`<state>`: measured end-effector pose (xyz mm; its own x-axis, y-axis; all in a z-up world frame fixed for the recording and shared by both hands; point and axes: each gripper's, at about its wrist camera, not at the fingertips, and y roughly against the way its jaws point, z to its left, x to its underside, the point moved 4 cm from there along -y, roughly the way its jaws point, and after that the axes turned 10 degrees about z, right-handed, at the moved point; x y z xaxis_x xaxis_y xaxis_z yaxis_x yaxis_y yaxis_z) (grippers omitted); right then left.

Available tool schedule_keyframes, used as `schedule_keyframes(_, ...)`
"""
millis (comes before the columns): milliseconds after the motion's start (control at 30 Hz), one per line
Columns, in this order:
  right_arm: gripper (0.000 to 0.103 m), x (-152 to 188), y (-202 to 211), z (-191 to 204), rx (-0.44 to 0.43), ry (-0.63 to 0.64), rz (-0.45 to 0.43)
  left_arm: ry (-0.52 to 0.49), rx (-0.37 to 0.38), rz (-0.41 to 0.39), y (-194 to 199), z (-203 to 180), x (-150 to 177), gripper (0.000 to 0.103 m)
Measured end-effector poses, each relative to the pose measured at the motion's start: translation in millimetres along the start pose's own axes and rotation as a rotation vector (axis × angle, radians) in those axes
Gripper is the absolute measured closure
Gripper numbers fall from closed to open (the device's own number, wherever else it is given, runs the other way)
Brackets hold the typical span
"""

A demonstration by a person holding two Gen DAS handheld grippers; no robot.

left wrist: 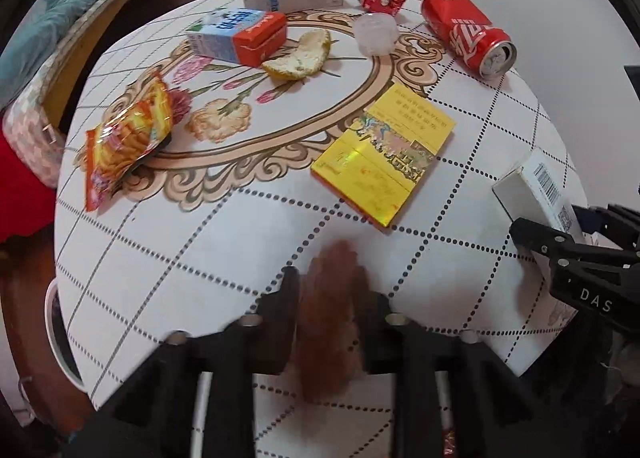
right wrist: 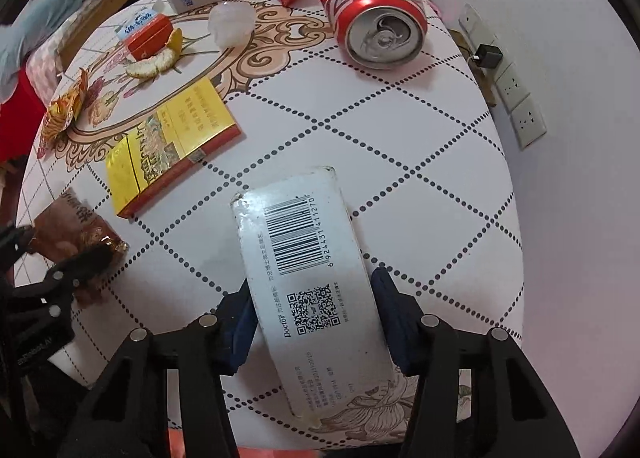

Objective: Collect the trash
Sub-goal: 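Grasp the brown biscuit packet with the left tool while the right tool grasps the white barcode box, then carry both items over the white bin and open both tools to drop them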

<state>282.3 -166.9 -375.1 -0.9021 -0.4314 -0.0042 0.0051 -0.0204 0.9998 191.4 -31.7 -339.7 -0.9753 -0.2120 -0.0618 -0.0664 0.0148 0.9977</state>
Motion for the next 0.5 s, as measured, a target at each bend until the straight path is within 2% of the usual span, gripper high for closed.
schedule_keyframes(67,0.048,5.8,5.2,-4.9,-0.012,-0.012,-0.008,0.020,-0.003,-0.019,9.2,2.7,4.6,0.090)
schedule_keyframes(233,0.049,13.0,23.1,-14.0,-0.065,-0.034,-0.047,0.053,-0.032,-0.099,41.0,11.3,6.7,0.090)
schedule_keyframes(500,0.049,11.7,72.8,5.6,-0.135,-0.011,-0.132,0.096,-0.060,-0.250,100.9,34.0,-6.6,0.090)
